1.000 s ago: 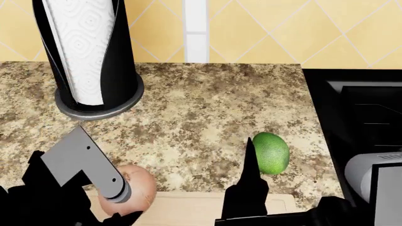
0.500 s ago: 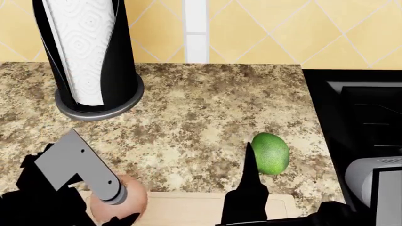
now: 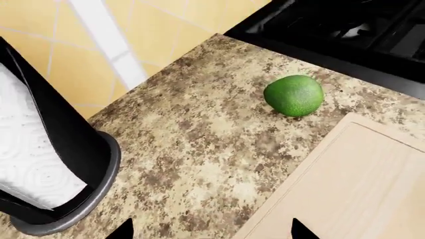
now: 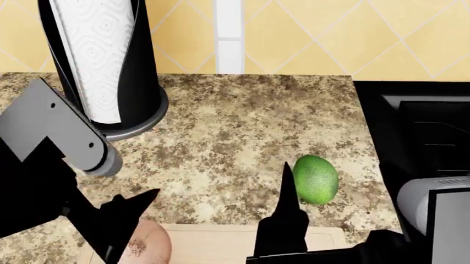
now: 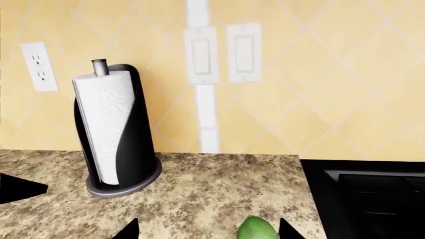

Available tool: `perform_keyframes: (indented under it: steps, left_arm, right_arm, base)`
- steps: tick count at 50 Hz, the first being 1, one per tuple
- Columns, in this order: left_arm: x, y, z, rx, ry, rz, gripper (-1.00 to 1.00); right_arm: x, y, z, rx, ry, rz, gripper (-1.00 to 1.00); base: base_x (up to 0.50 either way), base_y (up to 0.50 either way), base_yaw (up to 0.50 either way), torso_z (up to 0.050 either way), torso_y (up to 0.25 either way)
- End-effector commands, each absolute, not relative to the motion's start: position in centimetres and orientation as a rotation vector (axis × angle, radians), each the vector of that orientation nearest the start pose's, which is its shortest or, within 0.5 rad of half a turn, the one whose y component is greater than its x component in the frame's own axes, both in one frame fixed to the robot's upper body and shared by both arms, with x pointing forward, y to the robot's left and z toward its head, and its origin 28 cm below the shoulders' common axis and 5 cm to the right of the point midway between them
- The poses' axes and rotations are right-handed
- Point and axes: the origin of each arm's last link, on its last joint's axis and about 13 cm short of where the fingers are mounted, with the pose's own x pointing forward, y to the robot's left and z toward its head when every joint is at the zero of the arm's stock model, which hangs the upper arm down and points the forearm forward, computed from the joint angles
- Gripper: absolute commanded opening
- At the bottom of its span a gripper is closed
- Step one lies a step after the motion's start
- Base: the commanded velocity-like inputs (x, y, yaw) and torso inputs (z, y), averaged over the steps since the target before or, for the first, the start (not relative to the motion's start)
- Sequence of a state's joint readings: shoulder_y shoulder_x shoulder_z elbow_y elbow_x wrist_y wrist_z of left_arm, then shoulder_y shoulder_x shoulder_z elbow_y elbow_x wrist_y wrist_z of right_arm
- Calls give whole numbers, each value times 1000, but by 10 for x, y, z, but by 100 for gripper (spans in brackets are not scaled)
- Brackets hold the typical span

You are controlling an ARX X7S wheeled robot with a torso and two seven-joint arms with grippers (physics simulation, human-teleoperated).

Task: Place the avocado, onion, tomato and bell pepper on the cutting board.

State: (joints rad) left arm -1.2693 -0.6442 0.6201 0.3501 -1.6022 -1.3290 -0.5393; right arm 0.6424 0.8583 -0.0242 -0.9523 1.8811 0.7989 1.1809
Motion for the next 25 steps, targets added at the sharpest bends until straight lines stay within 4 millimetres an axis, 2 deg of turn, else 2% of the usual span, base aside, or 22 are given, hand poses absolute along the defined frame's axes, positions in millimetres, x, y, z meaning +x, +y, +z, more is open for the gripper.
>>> perform_keyframes:
  steps: [1,5,8,13,18,25]
  left_arm:
    - [227,218,356,382,44,-608,100]
    - [221,219,369,372,-36,-560,100]
    - [214,220,371,352,-85,-513,100]
    - [195,224,357,298,-177,-405,100]
    - [177,223,342,241,-257,-336,100]
    - [168,226,317,180,-275,-290,100]
  right_arm:
    - [144,-118,261,92,-46,197,100]
    - [147,-118,265,81,-56,201,100]
    - [151,-118,268,66,-63,203,100]
    - [161,-121,278,55,-53,209,100]
    - [179,-124,292,24,-52,197,100]
    - [198,-127,296,6,-36,191,100]
  base:
    - [0,0,0,0,0]
    - [0,0,0,0,0]
    - [0,0,0,0,0]
    - [0,0,0,0,0]
    - [0,0,0,0,0]
    - [0,0,0,0,0]
